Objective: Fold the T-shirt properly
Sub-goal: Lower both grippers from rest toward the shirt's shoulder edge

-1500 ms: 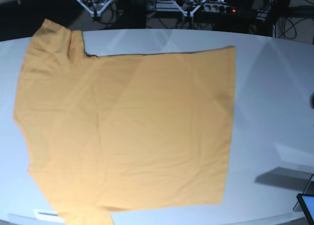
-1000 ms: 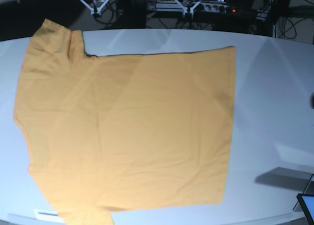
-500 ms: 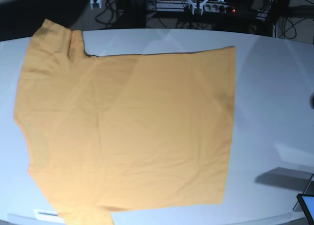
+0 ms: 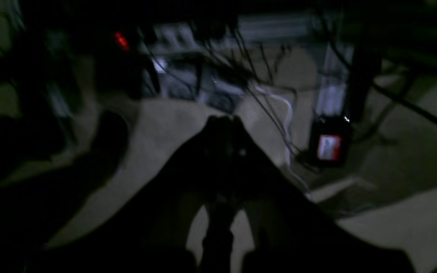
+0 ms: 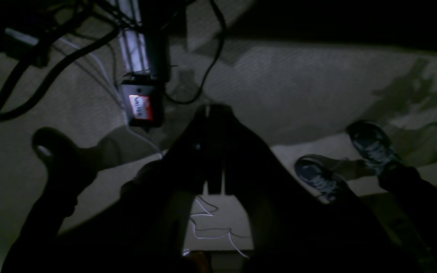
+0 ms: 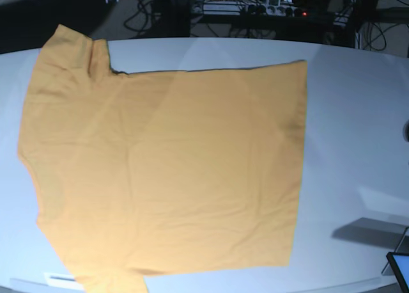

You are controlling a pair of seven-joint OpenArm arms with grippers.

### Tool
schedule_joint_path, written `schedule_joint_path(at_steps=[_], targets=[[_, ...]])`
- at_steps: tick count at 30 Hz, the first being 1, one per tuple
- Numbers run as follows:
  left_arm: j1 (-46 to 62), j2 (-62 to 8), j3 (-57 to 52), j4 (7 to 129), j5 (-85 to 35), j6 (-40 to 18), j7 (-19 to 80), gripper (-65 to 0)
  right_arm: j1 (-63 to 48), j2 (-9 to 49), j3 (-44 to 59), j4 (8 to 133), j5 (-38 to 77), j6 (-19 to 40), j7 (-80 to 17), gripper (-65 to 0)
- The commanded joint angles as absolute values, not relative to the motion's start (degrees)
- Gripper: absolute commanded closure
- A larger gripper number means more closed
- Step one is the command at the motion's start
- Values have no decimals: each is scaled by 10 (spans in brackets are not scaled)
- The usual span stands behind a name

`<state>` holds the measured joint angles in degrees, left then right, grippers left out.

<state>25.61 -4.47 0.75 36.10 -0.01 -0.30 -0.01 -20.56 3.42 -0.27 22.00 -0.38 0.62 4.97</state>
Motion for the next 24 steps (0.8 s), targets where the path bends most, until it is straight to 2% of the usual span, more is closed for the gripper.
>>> schedule_joint_path(at_steps=[1,7,24], targets=[[272,-45,7,364,1,-2,2,0,-219,38,-1,225,-3,5,50,0],[287,-46,7,374,-1,-2,0,0,-244,38,0,257,-3,5,51,0],[424,-67,0,661,-3,-2,2,0,-366,51,0,472,-1,5,51,0]])
